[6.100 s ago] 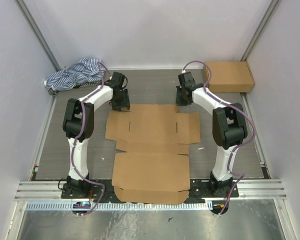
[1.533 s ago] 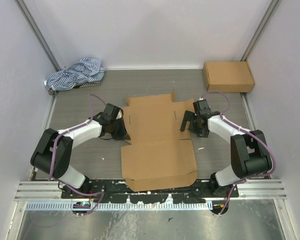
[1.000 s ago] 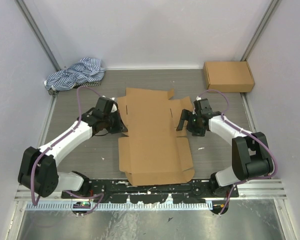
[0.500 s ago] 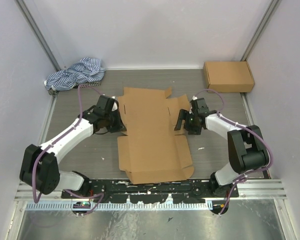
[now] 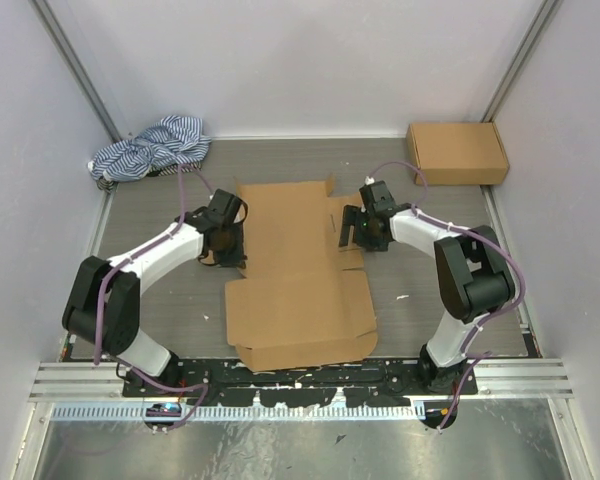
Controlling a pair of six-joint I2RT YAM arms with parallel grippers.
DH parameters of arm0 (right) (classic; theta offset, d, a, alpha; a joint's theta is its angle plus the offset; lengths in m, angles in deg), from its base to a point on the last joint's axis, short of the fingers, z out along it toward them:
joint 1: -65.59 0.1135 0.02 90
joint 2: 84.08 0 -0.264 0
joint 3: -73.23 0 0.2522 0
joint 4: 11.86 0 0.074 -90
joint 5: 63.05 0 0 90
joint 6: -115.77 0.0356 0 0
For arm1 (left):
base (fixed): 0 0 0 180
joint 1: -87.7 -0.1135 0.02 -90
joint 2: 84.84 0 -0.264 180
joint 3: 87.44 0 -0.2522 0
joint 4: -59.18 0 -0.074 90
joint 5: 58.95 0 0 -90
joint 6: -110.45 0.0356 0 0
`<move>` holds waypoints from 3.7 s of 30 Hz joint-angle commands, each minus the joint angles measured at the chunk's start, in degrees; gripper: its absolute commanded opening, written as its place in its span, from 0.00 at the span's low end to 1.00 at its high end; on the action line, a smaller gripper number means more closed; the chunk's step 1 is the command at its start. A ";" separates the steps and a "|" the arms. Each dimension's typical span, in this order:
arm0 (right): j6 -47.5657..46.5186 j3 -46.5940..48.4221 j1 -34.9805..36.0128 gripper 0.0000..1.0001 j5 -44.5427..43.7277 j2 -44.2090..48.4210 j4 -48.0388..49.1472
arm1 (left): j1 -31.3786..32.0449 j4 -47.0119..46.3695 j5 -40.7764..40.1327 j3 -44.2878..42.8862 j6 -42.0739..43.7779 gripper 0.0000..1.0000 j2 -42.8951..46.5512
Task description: Fold the paper box
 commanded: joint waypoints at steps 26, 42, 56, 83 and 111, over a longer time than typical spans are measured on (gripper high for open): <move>5.72 -0.68 8.33 0.85 -18.95 4.71 -13.15 | 0.00 -7.76 -0.38 0.33 -0.19 0.00 -10.77; 5.69 -5.86 8.38 0.83 -11.02 4.16 -6.08 | 0.22 -10.77 2.16 3.36 -3.76 0.00 -8.13; 3.13 -3.95 8.70 0.64 -5.46 6.57 -3.17 | 0.75 -11.19 3.14 2.66 -3.78 0.00 -9.93; 2.16 4.67 14.95 0.54 -10.76 5.66 -6.39 | 1.59 -11.01 4.16 1.17 -3.13 0.00 -11.75; 2.99 6.38 15.40 0.57 -11.06 -5.60 -4.07 | 3.79 -7.94 9.98 -7.70 -2.33 0.35 -12.57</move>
